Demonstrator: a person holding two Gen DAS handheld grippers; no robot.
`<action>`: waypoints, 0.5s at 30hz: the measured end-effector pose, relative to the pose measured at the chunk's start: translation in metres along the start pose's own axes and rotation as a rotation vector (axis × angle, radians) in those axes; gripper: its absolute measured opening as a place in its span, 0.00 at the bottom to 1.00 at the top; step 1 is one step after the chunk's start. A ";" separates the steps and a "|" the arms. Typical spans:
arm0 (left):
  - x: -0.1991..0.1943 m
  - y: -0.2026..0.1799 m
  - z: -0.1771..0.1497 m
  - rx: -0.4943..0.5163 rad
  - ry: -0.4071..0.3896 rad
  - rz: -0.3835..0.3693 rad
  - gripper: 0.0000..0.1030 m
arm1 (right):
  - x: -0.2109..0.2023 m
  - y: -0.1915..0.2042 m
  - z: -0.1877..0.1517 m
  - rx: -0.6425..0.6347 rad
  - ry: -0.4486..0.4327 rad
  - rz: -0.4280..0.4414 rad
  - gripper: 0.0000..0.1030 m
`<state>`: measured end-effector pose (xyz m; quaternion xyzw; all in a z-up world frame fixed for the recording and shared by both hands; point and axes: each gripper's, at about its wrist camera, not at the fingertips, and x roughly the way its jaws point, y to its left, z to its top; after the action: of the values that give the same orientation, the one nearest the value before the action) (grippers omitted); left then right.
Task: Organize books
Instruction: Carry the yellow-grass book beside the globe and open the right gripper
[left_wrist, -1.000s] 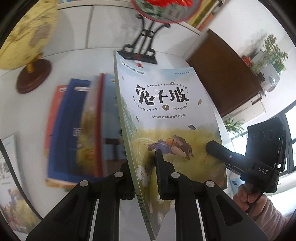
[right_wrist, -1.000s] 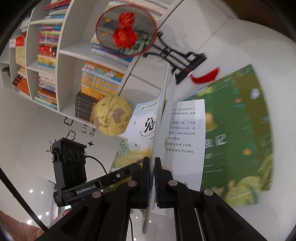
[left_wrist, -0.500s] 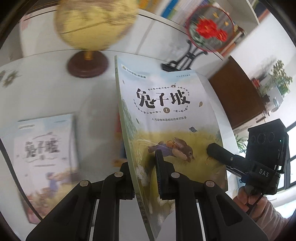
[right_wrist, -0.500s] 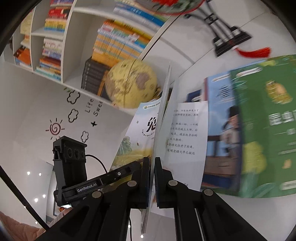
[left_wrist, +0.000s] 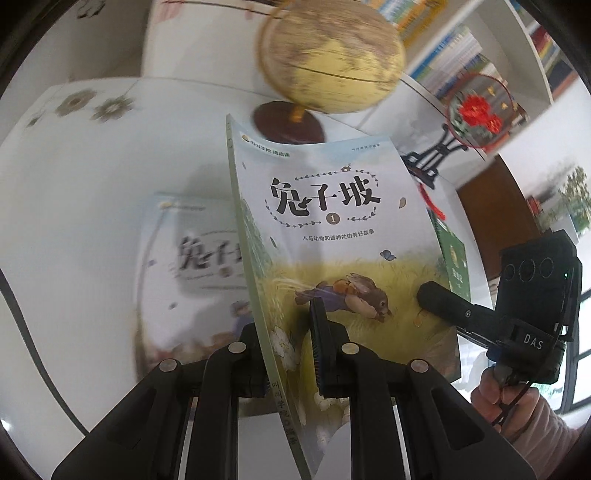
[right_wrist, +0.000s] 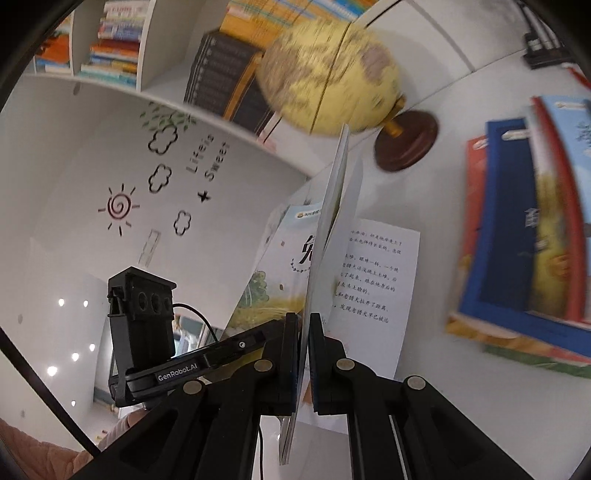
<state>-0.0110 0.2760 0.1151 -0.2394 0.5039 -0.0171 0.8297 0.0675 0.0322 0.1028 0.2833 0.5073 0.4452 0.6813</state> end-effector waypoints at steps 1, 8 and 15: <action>-0.001 0.008 -0.002 -0.014 0.002 0.003 0.13 | 0.009 0.002 -0.001 -0.001 0.014 -0.003 0.05; 0.007 0.035 -0.011 -0.036 0.048 0.047 0.14 | 0.047 0.005 -0.011 0.003 0.088 -0.027 0.05; 0.021 0.053 -0.020 -0.041 0.095 0.070 0.19 | 0.069 -0.008 -0.020 0.038 0.131 -0.066 0.05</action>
<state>-0.0285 0.3094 0.0687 -0.2375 0.5509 0.0107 0.8000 0.0572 0.0888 0.0593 0.2497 0.5682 0.4303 0.6555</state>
